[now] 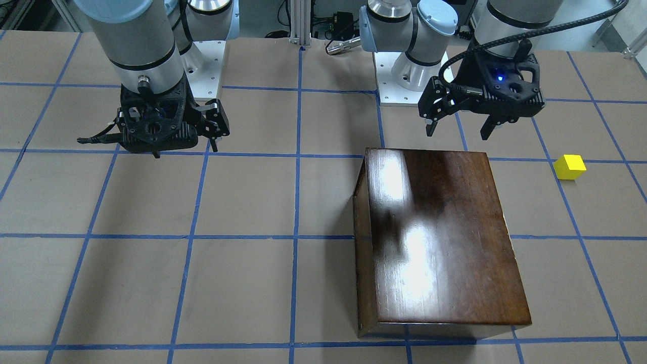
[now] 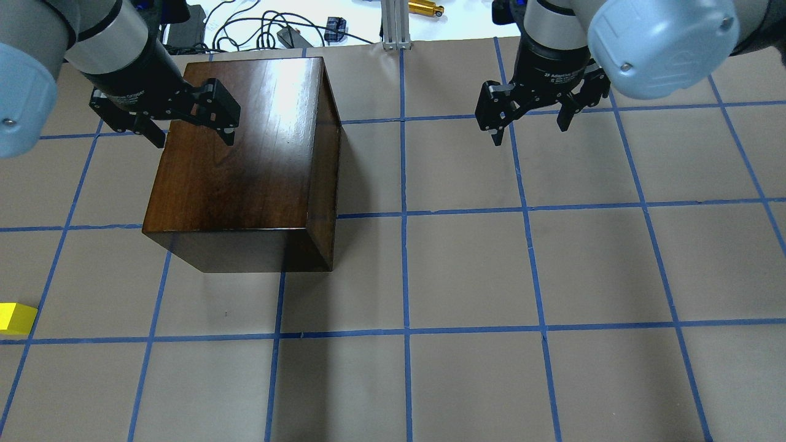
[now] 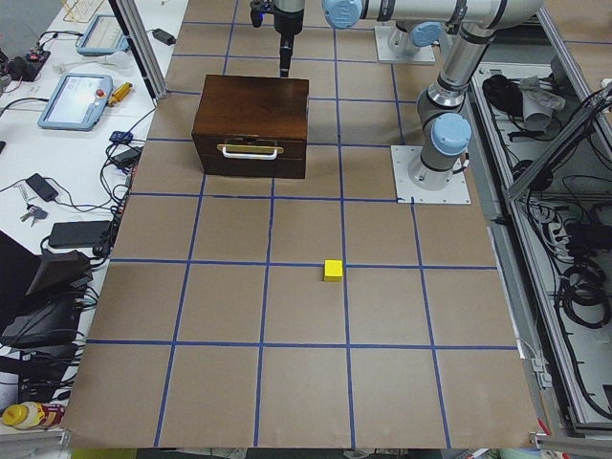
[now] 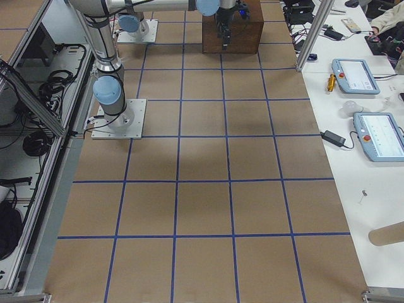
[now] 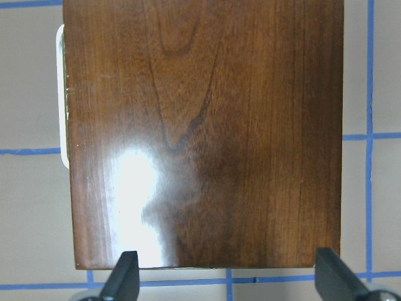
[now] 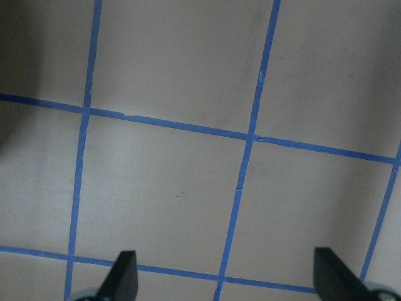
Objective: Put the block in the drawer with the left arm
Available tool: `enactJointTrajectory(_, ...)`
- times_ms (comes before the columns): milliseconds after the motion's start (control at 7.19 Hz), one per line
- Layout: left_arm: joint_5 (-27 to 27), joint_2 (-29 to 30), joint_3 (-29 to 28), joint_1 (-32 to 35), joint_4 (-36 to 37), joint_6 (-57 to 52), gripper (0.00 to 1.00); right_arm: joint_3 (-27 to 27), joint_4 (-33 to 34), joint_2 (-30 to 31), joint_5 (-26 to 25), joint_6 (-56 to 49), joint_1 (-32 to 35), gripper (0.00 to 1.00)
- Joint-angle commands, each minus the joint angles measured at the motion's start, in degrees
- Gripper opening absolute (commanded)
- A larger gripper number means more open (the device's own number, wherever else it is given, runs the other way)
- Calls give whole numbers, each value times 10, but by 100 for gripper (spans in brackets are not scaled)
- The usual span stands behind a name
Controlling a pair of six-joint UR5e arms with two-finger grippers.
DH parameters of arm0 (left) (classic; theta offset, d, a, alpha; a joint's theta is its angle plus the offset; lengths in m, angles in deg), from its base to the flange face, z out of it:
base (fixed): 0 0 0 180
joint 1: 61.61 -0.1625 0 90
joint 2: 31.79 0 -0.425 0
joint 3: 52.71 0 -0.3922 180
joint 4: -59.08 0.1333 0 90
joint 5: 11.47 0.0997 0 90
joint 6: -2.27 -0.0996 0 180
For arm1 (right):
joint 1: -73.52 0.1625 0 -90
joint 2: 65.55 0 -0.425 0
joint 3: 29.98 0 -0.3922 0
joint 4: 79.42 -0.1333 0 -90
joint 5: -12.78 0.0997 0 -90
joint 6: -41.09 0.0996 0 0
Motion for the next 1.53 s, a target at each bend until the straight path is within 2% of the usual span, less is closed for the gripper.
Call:
enactJointTrajectory(0, 2, -8, 1, -41, -5, -80, 100, 0, 0, 0, 0, 0, 0, 100)
enactJointTrajectory(974, 1, -14, -4, -166, -11, -296, 100, 0, 0, 0, 0, 1, 0, 100)
enactJointTrajectory(1392, -12, 12, -6, -261, -17, -283, 100, 0, 0, 0, 0, 1, 0, 100)
